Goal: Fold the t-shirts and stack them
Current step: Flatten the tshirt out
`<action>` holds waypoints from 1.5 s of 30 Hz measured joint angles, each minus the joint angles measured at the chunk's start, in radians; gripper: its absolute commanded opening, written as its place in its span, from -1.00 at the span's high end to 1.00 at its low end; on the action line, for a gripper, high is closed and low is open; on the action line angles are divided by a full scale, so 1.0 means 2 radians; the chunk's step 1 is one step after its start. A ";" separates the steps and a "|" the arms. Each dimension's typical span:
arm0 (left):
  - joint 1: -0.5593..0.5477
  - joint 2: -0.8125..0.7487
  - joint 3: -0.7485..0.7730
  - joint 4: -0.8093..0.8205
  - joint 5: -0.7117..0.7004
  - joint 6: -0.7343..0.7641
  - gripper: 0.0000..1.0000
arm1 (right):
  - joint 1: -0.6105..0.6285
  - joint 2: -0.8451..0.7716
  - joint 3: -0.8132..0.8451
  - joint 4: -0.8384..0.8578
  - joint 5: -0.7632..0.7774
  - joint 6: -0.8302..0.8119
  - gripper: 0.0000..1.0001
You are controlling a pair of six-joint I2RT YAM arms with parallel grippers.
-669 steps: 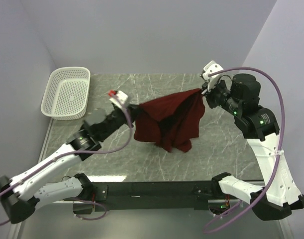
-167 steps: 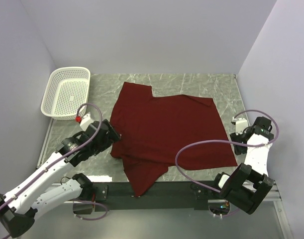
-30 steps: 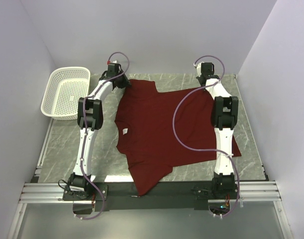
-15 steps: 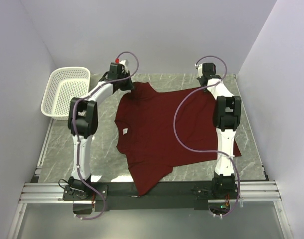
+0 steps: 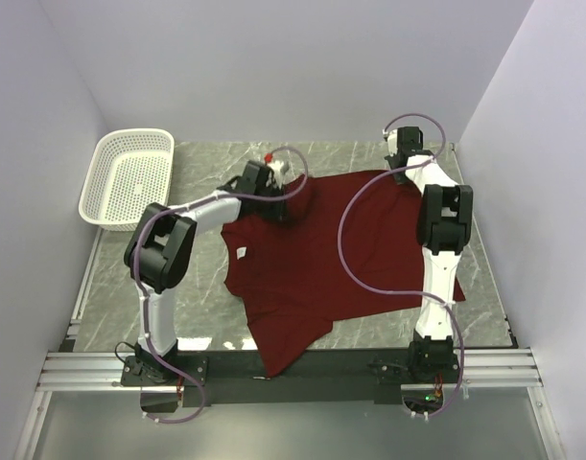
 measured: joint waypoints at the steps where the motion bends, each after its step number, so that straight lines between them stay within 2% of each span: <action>1: -0.005 0.000 -0.014 -0.003 -0.002 0.005 0.07 | -0.001 -0.002 -0.003 0.000 -0.001 0.000 1.00; 3: -0.012 0.000 -0.037 -0.010 -0.010 0.007 -0.23 | -0.003 -0.007 -0.008 0.000 -0.003 0.000 1.00; 4: -0.014 -0.002 -0.045 -0.010 -0.015 0.010 -0.29 | -0.004 -0.009 -0.010 -0.001 -0.003 0.000 1.00; 8: -0.015 -0.029 -0.065 -0.012 -0.036 0.015 -0.36 | -0.006 -0.013 -0.012 -0.001 -0.008 0.000 1.00; 12: -0.012 -0.059 -0.041 -0.012 -0.038 0.052 -0.26 | -0.006 -0.015 -0.017 -0.001 -0.013 0.000 1.00; 16: -0.015 -0.057 -0.009 -0.021 -0.030 0.090 -0.19 | -0.006 -0.015 -0.019 -0.004 -0.016 0.000 1.00; 25: -0.059 -0.008 0.019 -0.080 -0.049 0.169 -0.11 | -0.006 -0.016 -0.017 -0.012 -0.016 0.000 1.00; 33: -0.088 0.023 0.028 -0.111 -0.088 0.192 -0.02 | -0.006 -0.016 -0.016 -0.015 -0.016 0.000 1.00; 45: -0.097 0.050 0.053 -0.121 -0.117 0.194 -0.02 | -0.006 -0.016 -0.016 -0.016 -0.016 0.000 1.00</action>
